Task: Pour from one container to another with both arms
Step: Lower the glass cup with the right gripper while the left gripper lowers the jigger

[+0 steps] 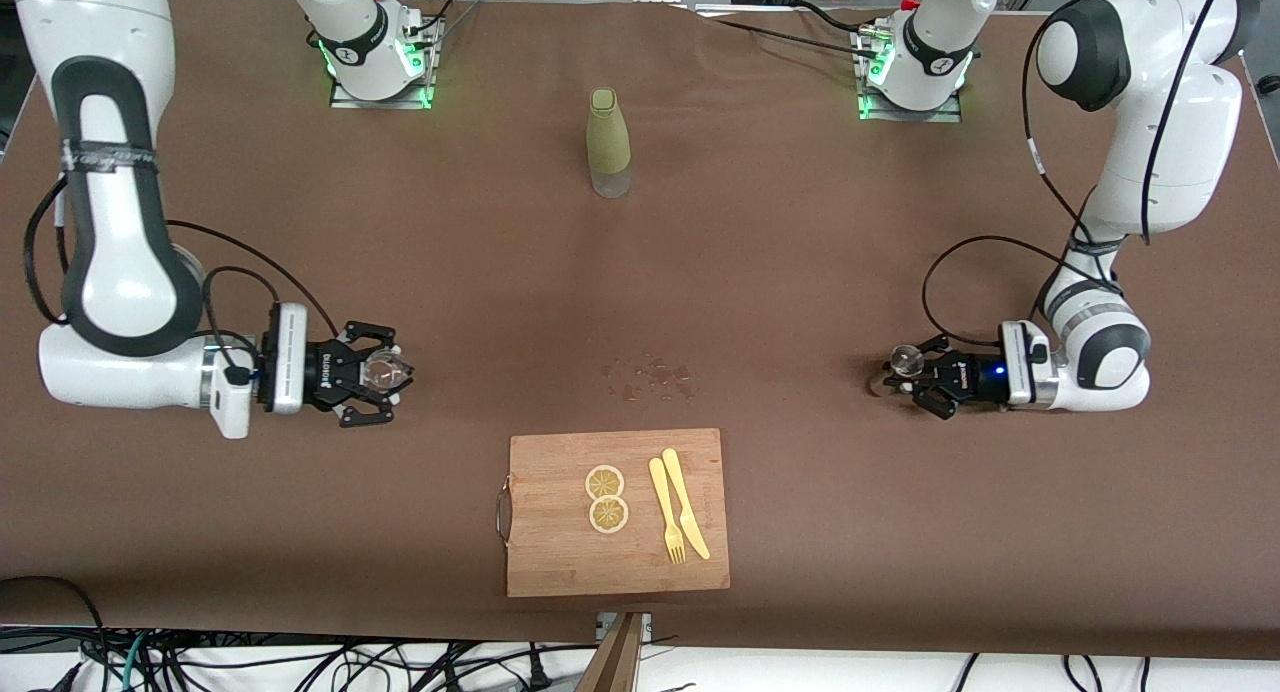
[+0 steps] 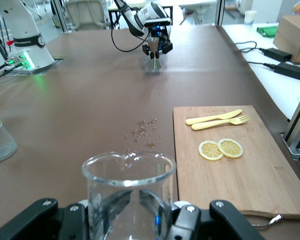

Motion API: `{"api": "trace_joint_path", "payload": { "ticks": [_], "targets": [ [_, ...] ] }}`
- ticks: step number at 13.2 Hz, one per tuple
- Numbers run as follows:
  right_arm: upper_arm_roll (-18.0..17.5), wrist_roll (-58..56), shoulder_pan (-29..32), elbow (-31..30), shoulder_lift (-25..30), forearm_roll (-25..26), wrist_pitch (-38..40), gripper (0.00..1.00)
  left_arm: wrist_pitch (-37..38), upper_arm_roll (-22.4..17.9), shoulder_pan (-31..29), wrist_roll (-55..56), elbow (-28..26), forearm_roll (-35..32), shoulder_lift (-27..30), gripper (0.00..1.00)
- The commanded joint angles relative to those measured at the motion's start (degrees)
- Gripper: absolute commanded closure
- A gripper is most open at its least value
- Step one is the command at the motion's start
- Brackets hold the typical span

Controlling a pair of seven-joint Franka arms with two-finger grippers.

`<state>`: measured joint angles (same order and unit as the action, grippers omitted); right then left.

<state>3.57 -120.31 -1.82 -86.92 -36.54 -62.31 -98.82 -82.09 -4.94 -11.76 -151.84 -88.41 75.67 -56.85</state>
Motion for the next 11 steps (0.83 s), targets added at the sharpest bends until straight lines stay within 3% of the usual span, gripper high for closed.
{"api": "trace_joint_path", "payload": {
  "ticks": [1, 8, 11],
  "targets": [
    [-0.84, -8.43, 5.06, -0.53, -3.79, -3.69, 5.39, 1.0, 0.87, -0.33, -2.38, -4.16, -1.67, -3.14, 0.96, 1.0],
    [-0.84, -18.21, 9.11, -0.97, -11.44, -4.13, 5.93, 1.0, 5.79, -4.81, -3.53, -8.99, -1.67, -4.47, -0.71, 1.0],
    [-0.93, -20.22, 8.76, -0.97, -14.51, -8.77, 5.92, 1.0, 7.2, -5.78, -3.88, -10.58, -1.59, -4.56, -2.03, 1.0]
  ]
}}
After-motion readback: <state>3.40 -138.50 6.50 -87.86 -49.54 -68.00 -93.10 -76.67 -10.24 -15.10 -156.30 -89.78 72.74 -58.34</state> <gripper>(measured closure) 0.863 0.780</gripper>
